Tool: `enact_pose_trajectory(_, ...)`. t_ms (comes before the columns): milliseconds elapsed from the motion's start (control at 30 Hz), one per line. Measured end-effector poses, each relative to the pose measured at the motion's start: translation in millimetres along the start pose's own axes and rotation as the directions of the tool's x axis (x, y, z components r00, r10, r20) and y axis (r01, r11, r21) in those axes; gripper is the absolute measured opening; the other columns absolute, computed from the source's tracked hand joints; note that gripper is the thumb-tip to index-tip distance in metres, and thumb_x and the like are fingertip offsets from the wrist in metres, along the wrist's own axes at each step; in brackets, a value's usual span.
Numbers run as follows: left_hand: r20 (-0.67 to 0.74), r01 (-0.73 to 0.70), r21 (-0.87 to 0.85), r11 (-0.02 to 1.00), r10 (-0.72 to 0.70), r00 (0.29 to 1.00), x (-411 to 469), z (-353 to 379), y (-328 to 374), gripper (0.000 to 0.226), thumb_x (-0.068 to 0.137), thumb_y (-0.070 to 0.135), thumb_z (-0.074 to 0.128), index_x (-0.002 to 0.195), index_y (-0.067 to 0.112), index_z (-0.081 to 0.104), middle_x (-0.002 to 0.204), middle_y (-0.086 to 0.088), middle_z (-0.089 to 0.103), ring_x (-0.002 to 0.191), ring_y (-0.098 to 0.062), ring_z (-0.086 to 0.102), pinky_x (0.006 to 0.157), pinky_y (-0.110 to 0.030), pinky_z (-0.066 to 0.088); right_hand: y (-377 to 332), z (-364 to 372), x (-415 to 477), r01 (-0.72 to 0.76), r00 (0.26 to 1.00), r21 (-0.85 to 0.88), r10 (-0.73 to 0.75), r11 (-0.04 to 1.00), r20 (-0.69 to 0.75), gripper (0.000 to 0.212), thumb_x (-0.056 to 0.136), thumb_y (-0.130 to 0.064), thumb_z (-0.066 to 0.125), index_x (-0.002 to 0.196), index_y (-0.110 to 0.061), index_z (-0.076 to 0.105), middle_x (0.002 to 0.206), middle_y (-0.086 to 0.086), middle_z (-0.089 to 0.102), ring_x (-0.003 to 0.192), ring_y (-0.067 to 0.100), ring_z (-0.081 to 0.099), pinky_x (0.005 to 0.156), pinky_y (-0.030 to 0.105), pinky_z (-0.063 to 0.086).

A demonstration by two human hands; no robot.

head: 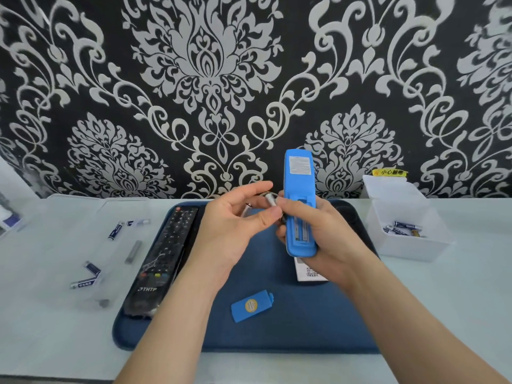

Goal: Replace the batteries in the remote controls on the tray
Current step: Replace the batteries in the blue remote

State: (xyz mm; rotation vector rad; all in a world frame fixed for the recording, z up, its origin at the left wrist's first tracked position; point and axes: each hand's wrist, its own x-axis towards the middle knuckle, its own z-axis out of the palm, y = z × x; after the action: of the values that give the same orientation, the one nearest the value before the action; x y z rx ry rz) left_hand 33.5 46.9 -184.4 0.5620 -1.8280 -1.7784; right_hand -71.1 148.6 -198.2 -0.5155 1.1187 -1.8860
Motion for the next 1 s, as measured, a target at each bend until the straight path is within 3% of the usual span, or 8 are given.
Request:
enact_pose_trajectory(133,-0.103,-0.137,0.111,0.984,0.149,0.984,-0.9,0.8,1.5,0.022,0.078,0.006,0.075,0.094,0.022,0.075,0.083,0.003,0.074,0.079,-0.004,0.067,0.073,-0.013,0.049,1.0,3.1,0.4,-0.039,0.999,0.018,0.04,0.999,-0.027,0.029,0.093,-0.024,0.063,0.113,-0.003,0.062,0.081,0.007,0.061,0.066,0.014,0.059,0.057,0.022,0.051)
enact_pose_trajectory(267,-0.121,-0.231,0.084,0.969,0.24,0.963,-6.4,3.3,11.0,0.022,0.081,0.005,0.072,0.089,0.025,0.075,0.078,0.008,0.075,0.075,-0.001,0.068,0.07,-0.01,0.047,-2.3,5.3,0.8,-0.096,0.992,0.069,0.101,0.993,-0.071,0.047,0.097,-0.051,0.045,0.113,-0.012,0.065,0.075,0.004,0.066,0.065,0.015,0.061,0.059,0.026,0.051)
enact_pose_trajectory(467,-0.036,-0.313,0.456,0.833,0.369,0.929,-13.9,16.1,4.5,0.031,0.075,0.011,0.078,0.084,0.039,0.068,0.079,0.024,0.07,0.078,0.009,0.064,0.066,-0.004,0.043,-1.0,5.5,-0.3,-0.03,0.992,-0.025,0.027,0.999,-0.123,0.049,0.099,-0.056,0.038,0.115,-0.021,0.069,0.097,0.01,0.071,0.089,0.024,0.065,0.08,0.038,0.053)
enact_pose_trajectory(567,0.003,-0.402,0.584,0.705,0.494,0.87,-10.4,15.6,-0.7,0.022,0.074,0.013,0.08,0.087,0.029,0.073,0.076,0.024,0.067,0.077,0.012,0.06,0.069,-0.002,0.042,-1.5,8.3,-2.6,-0.013,0.99,-0.067,0.004,0.998,-0.142,0.048,0.1,-0.054,0.036,0.107,-0.02,0.069,0.089,0.008,0.072,0.084,0.021,0.067,0.078,0.036,0.054)
enact_pose_trajectory(700,0.068,-0.469,0.674,0.571,0.584,0.809,-6.4,14.4,-9.7,0.021,0.073,0.022,0.08,0.094,0.019,0.076,0.09,0.013,0.064,0.08,-0.001,0.059,0.073,-0.015,0.047,-1.3,9.2,-3.7,0.004,0.982,-0.072,-0.017,0.997,-0.187,0.044,0.101,-0.049,0.037,0.116,-0.02,0.066,0.094,0.006,0.072,0.081,0.016,0.068,0.069,0.028,0.055)
enact_pose_trajectory(833,0.127,-0.48,0.743,0.465,0.607,0.784,-7.6,17.7,-14.3,0.024,0.08,0.035,0.069,0.1,0.023,0.075,0.092,0.013,0.061,0.071,-0.005,0.054,0.057,-0.024,0.047,-1.9,7.7,-3.7,0.012,0.975,-0.035,-0.019,0.999,-0.222,0.046,0.102,-0.05,0.033,0.123,-0.021,0.063,0.108,0.012,0.071,0.094,0.025,0.068,0.081,0.039,0.056)
enact_pose_trajectory(900,0.167,-0.493,0.786,0.374,0.64,0.75,-8.0,18.8,-15.9,0.022,0.084,0.035,0.067,0.1,0.022,0.075,0.091,0.012,0.062,0.071,-0.007,0.053,0.053,-0.028,0.048,-3.6,5.7,-3.7,0.013,0.974,-0.004,-0.014,1.0,-0.227,0.044,0.102,-0.05,0.032,0.118,-0.022,0.063,0.103,0.013,0.072,0.089,0.024,0.07,0.082,0.041,0.057)
enact_pose_trajectory(1000,0.202,-0.482,0.833,0.271,0.663,0.721,-9.6,20.0,-17.2,0.019,0.09,0.035,0.062,0.099,0.025,0.075,0.09,0.013,0.063,0.073,-0.01,0.05,0.049,-0.032,0.048,-4.0,2.6,-3.5,0.021,0.977,0.027,-0.015,0.999,-0.213,0.041,0.103,-0.047,0.031,0.108,-0.022,0.064,0.079,0.006,0.074,0.07,0.018,0.071,0.065,0.034,0.059)
